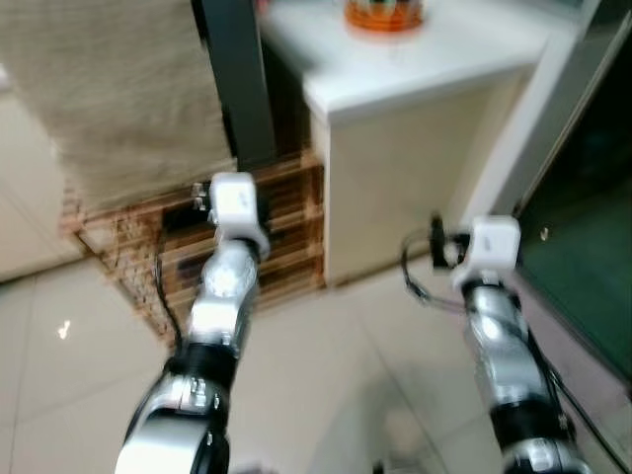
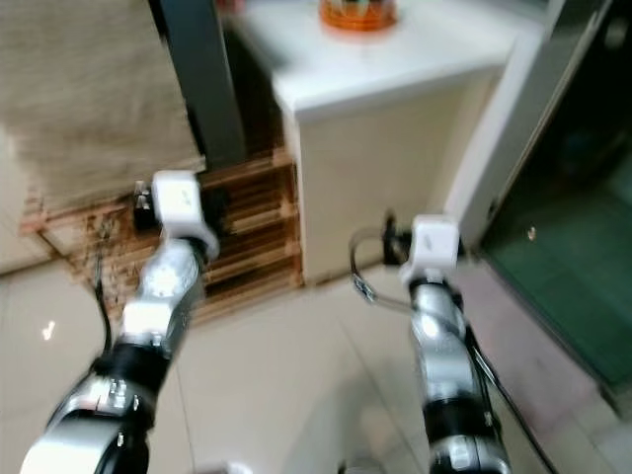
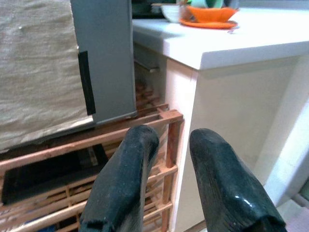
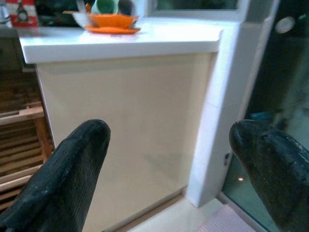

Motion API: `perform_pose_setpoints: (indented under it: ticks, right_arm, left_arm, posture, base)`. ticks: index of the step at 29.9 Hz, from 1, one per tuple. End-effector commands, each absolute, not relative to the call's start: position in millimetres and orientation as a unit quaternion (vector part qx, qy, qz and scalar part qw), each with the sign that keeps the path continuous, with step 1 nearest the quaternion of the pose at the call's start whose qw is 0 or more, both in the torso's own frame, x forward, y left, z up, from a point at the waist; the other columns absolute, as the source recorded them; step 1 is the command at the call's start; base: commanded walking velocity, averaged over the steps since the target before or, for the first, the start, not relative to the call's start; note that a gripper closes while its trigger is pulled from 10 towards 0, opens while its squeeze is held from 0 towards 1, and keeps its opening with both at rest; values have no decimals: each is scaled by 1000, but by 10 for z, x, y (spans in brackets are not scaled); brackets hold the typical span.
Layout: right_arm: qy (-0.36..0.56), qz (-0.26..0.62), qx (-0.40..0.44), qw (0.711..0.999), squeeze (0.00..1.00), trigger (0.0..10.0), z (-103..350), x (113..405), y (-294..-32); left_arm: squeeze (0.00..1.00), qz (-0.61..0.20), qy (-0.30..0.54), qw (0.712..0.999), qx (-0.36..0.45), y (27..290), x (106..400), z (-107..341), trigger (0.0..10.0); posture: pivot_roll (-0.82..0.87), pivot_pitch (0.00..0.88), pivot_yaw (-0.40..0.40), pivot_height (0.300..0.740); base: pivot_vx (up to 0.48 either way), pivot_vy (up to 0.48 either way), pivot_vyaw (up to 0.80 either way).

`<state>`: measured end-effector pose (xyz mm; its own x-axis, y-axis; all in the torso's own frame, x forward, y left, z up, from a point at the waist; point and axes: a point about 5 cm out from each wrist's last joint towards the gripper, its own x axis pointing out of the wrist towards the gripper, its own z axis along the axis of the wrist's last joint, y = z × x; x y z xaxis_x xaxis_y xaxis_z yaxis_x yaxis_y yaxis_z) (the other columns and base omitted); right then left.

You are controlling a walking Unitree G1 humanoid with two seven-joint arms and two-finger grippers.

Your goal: Restocking fridge

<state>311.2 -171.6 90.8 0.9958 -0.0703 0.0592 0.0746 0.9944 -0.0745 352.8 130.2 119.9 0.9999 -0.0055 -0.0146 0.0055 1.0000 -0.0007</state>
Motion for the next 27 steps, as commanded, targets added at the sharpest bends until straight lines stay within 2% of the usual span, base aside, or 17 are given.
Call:
perform_pose_setpoints:
  ticks: [1, 10, 14, 19, 24, 27]
  right_arm:
    - [-32, -21, -33, 999, 0, 10000, 934, 3127, -1623]
    - [-25, -21, -35, 999, 0, 10000, 904, 3107, -1646]
    - [-23, -14, -35, 999, 0, 10000, 887, 3078, -1615]
    - [-27, 10, -41, 999, 0, 10000, 892, 3054, -1563]
    - [-32, 49, -39, 998, 0, 10000, 864, 2955, -1507]
    - [-34, 62, -44, 997, 0, 10000, 836, 2821, -1521]
  left_arm:
    - [0, 15, 15, 1000, 1, 1437, 3508, 1163, 10000]
    - [0, 4, 23, 999, 23, 1419, 3527, 1144, 10000]
    - [0, -13, 19, 998, 54, 1339, 3528, 1146, 10000]
    - [0, -28, 14, 999, 33, 1316, 3510, 1145, 10000]
    - [0, -31, 19, 998, 51, 1312, 3512, 1120, 10000]
    - [0, -30, 23, 998, 57, 1330, 3516, 1108, 10000]
  posture:
    - [-43, 0, 19, 736]
    - [-49, 0, 19, 736]
    - [-58, 0, 22, 736]
    - [-62, 0, 23, 736]
    - [-61, 0, 22, 736]
    - [-60, 0, 24, 736]
  base:
    - [0, 461, 0]
    - [0, 472, 0]
    - [0, 0, 0]
    - [173, 182, 0]
    - [57, 438, 0]
    - [0, 480, -715]
